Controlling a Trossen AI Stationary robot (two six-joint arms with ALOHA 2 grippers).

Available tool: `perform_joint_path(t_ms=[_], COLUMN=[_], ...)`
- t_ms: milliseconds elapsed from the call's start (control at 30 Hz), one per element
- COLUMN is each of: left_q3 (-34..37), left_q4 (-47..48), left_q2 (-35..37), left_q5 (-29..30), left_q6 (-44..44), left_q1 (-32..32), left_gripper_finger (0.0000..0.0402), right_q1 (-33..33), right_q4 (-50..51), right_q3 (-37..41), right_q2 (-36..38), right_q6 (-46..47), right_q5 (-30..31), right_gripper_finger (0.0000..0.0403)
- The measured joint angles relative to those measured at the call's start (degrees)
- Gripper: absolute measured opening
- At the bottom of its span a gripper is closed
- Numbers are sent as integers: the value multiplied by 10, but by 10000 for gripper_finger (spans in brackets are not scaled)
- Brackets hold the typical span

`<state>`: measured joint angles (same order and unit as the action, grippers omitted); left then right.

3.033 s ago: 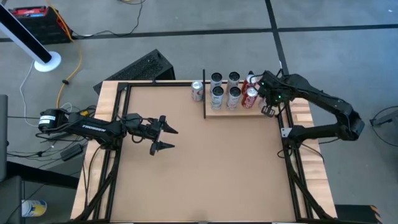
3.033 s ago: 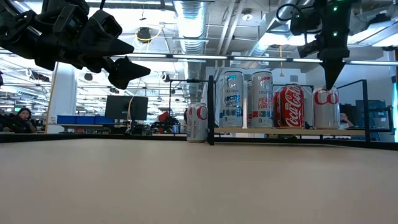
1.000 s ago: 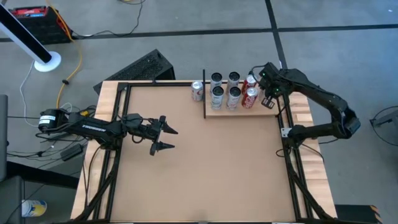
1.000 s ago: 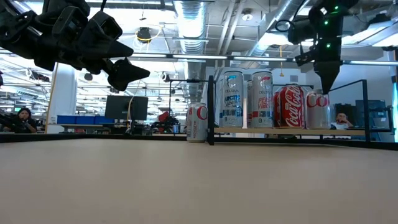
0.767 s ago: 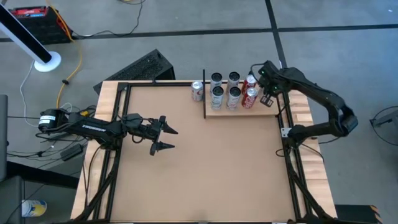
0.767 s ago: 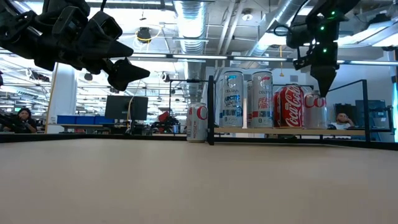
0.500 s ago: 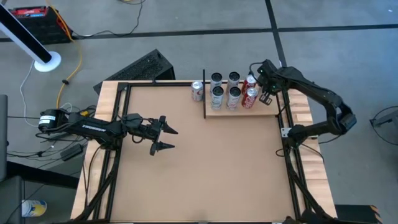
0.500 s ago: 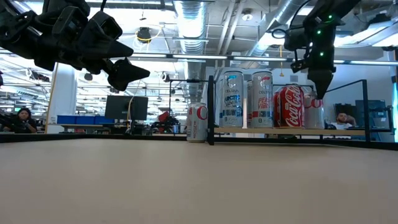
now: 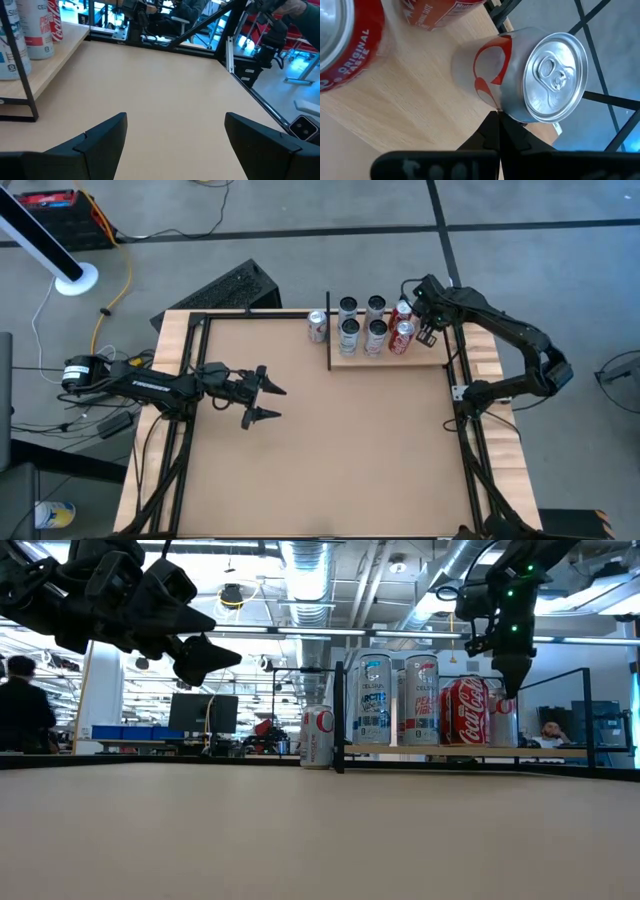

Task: Place canned beverage on shelf
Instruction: Put the bottom silver and red soda can on the shelf, then put the silver and red soda can on the shelf

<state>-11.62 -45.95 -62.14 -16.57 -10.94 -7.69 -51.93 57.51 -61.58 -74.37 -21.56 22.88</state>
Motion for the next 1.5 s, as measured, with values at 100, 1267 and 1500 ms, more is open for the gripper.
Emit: perform_joint_path(t_ms=[100, 1267, 1500], left_q3=[0, -204, -205], left_q4=[0, -23, -30], left_q2=[0, -240, -246], left_q5=[2, 206, 204], left_q6=[3, 45, 77], left_q1=[0, -226, -226], left_gripper_finger=[320, 320, 320], right_q1=[0, 663, 693], right_q4=[4, -338, -432], right_q3=[0, 254, 292], right_q2=[1, 200, 172], right_q6=[4, 329, 247], right_q5=[-1, -81, -79], right_gripper_finger=[17, 22, 22])
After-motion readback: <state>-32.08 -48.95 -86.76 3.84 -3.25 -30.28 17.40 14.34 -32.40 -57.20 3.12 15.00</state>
